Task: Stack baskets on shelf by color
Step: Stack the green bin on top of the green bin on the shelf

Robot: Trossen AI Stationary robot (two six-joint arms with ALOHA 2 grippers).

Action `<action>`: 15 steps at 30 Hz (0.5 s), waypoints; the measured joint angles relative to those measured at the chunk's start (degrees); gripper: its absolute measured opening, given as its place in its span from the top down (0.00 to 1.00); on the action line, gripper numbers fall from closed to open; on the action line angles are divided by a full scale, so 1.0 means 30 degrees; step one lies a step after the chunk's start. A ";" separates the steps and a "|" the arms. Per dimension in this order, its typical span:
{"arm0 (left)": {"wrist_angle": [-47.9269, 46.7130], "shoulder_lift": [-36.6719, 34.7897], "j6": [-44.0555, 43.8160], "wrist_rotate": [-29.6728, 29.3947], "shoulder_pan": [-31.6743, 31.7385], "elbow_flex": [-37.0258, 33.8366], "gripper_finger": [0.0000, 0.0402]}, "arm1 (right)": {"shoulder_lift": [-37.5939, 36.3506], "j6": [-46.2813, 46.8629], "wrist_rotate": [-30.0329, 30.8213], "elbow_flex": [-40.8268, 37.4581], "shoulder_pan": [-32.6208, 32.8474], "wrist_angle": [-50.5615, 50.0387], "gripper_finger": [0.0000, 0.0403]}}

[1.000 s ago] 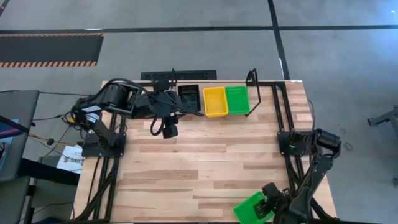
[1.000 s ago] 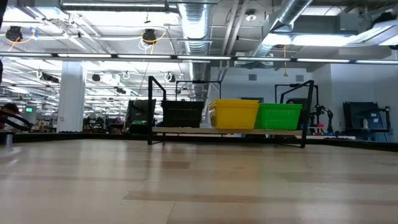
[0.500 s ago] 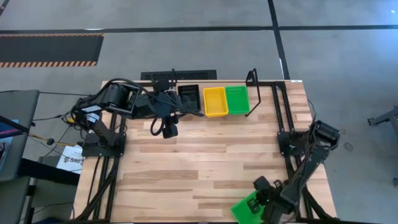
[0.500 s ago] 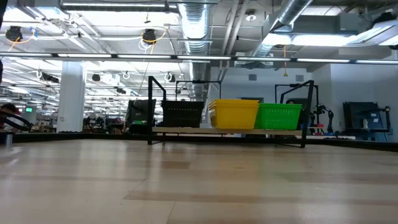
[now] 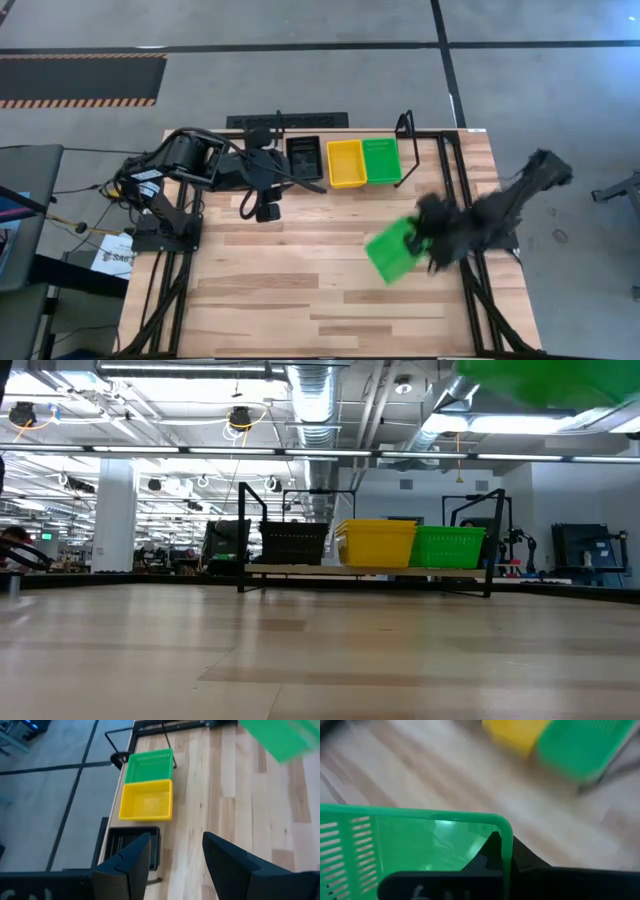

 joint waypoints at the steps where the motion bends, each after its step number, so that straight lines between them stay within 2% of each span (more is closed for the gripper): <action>1: -0.0152 0.0000 -0.0004 0.0000 -0.0005 0.0000 0.58 | -0.0796 -0.1377 0.0657 0.0608 -0.0770 -0.0221 0.99; 5: -0.0208 0.0000 0.0243 -0.0054 -0.0005 0.0000 0.58 | -0.3194 -0.6828 0.4350 0.2958 -0.4087 0.1070 0.99; 8: -0.0176 0.0000 0.0437 -0.0911 -0.0005 0.0000 0.58 | -0.4441 -1.0559 0.7092 0.3904 -0.6406 0.4281 0.99; 11: -0.0176 0.0000 0.0497 -0.2075 -0.0005 0.0000 0.58 | -0.5118 -1.3785 0.8953 0.3936 -0.8033 0.7645 0.99; 13: -0.0192 0.0000 0.0795 -0.2446 0.0002 0.0000 0.58 | -0.5168 -1.5622 0.9286 0.3769 -0.8885 0.9238 0.99; 15: -0.0212 0.0000 0.1152 -0.2521 0.0009 0.0000 0.58 | -0.5082 -1.7457 0.8050 0.3749 -0.9880 1.0074 0.99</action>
